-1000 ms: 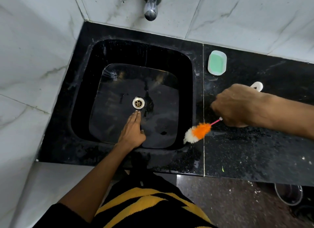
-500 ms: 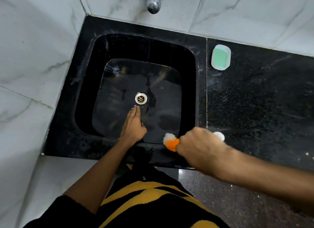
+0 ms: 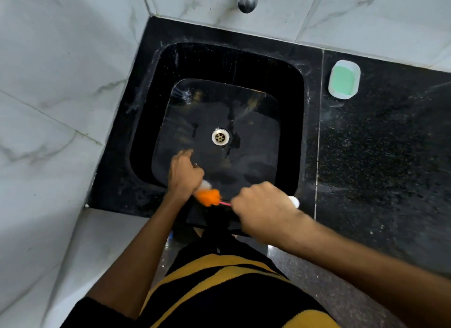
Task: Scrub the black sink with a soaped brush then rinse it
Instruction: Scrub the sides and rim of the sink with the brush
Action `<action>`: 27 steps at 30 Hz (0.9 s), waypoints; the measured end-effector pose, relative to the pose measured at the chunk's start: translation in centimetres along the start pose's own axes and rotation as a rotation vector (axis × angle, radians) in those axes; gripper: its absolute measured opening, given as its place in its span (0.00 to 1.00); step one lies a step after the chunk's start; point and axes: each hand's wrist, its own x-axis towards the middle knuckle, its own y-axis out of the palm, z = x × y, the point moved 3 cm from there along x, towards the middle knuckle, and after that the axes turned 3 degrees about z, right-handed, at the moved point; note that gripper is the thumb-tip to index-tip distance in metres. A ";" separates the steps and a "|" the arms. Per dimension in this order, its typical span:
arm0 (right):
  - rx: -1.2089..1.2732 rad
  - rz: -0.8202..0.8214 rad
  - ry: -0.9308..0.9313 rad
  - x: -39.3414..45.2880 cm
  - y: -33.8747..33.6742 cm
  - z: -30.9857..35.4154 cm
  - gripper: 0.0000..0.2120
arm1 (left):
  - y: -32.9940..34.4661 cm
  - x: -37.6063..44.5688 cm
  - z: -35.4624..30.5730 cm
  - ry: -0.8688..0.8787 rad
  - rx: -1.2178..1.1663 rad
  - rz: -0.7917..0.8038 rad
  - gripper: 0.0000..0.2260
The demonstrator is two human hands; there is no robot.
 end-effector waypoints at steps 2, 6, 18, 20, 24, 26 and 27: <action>0.042 -0.051 -0.025 2.1 0.4 1.2 0.07 | -2.9 -0.3 1.8 -0.103 -0.012 -0.095 0.20; 0.061 -0.035 -0.037 1.6 1.5 0.4 0.06 | -6.5 -2.1 4.7 -0.120 0.049 -0.195 0.13; 0.121 -0.138 -0.088 6.9 1.6 2.2 0.04 | -6.6 -7.0 8.2 -0.184 -0.066 -0.352 0.19; 0.152 -0.186 -0.114 9.4 1.0 3.7 0.05 | -6.7 -7.2 7.9 -0.209 -0.104 -0.365 0.19; 0.153 -0.215 -0.128 9.5 1.7 2.6 0.06 | -6.6 -7.2 7.6 -0.217 -0.082 -0.356 0.20; 0.139 -0.194 -0.118 8.4 2.6 1.6 0.08 | -6.4 -7.3 7.6 -0.221 -0.080 -0.352 0.22; 0.145 -0.182 -0.115 8.2 2.9 1.5 0.08 | -6.3 -7.4 7.7 -0.227 -0.075 -0.349 0.23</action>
